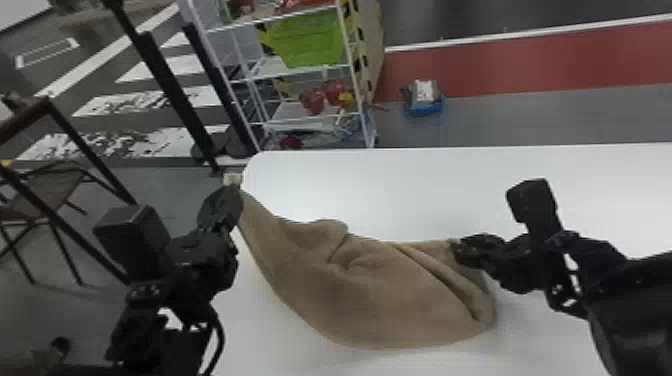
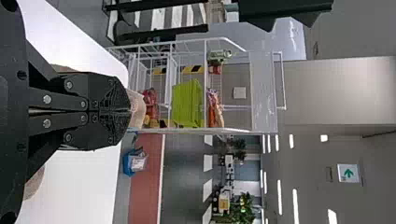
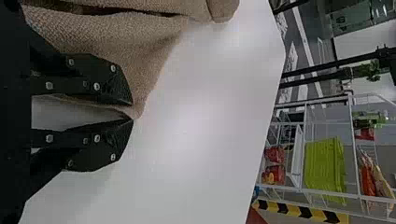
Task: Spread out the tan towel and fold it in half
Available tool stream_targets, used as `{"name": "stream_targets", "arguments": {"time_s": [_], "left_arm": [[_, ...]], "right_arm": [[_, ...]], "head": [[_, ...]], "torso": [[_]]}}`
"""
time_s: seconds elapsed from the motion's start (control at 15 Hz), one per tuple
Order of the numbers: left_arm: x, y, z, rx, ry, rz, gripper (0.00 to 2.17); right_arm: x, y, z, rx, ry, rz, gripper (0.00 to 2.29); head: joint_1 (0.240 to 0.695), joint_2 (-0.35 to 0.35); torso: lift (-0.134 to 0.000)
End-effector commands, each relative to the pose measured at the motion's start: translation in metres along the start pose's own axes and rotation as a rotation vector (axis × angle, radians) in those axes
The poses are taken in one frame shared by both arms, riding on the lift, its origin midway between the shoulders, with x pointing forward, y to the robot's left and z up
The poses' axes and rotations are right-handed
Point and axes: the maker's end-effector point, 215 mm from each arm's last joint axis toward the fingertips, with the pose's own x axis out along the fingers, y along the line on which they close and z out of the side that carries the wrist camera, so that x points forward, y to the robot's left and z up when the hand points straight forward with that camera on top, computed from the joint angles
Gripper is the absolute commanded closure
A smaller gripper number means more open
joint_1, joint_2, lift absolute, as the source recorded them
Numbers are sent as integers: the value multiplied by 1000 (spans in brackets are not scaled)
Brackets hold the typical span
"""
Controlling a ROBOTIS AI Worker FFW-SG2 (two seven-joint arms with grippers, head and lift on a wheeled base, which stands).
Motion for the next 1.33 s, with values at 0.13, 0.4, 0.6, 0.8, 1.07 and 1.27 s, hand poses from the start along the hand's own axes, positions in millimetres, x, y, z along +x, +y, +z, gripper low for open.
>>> {"name": "stream_targets", "arguments": {"time_s": [0.13,0.4,0.6,0.8,1.07,1.27], "left_arm": [[1,1,-1,2,6,3,1355],[3,7,0,15,12,18,1355],[2,15,4,7,6,32,1355],[-1,21,10,20,19,43,1355],[-7,25,19,24,29,52,1355],[-13,27,25,22,37,61,1355]], "right_arm": [[-12,2,5,13,-49,-2,1416],[-64,-25,28,41,-166,-66,1416],[-114,-55,46,50,-255,-132,1416],[-166,-92,54,82,-328,-203,1416],[-239,-139,61,120,-421,-307,1416],[-293,-162,74,133,-493,-376,1416]], "head": [[695,350],[695,350],[695,350],[695,337],[695,272],[695,206]], "torso": [[-123],[-123],[-123],[-123],[-123],[-123]]}}
